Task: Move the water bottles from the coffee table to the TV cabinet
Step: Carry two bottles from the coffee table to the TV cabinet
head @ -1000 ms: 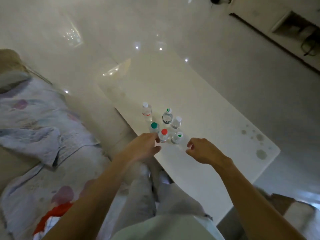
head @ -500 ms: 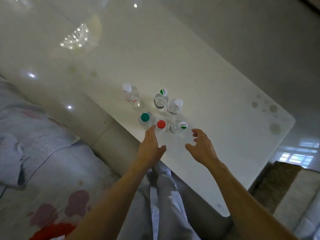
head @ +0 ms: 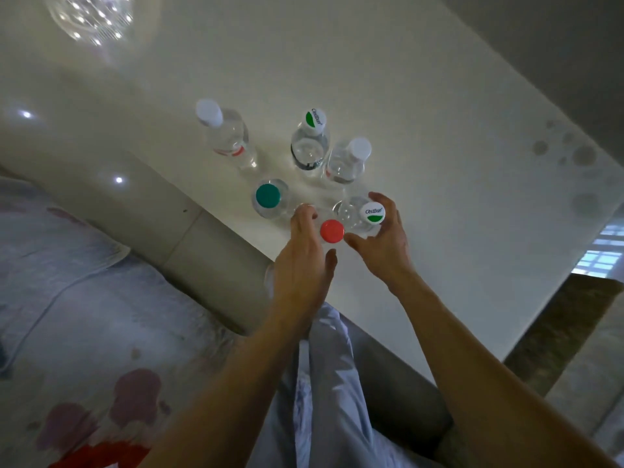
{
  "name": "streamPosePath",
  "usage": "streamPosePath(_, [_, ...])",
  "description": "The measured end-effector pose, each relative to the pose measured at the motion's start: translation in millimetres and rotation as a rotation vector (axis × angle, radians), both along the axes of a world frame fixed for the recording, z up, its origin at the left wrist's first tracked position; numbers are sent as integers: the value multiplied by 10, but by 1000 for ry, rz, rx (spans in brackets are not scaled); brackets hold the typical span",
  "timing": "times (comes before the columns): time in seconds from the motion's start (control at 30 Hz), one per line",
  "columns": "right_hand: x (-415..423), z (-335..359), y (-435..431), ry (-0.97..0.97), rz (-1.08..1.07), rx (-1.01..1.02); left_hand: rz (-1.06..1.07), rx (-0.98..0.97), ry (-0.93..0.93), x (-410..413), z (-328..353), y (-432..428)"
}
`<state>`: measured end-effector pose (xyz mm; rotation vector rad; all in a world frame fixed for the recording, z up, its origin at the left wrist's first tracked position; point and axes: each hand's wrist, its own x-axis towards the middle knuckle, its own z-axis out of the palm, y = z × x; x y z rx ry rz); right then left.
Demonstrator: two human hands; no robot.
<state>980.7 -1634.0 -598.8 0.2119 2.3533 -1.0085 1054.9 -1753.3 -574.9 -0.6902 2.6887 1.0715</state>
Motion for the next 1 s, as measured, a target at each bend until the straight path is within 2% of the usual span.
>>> streamPosePath(0.27, [-27, -164, -30, 53, -59, -20, -44, -102, -19, -175, -152, 1])
streamPosePath(0.43, [12, -111, -2, 60, -119, -50, -3, -6, 63, -159, -196, 15])
streamPosePath(0.57, [138, 403, 151, 84, -325, -46, -100, 56, 28, -122, 258, -3])
streamPosePath(0.77, [318, 587, 243, 101, -336, -9, -75, 102, -46, -70, 452, -7])
streamPosePath(1.0, [630, 1628, 498, 154, -410, 6, -218, 105, 112, -40, 1536, 12])
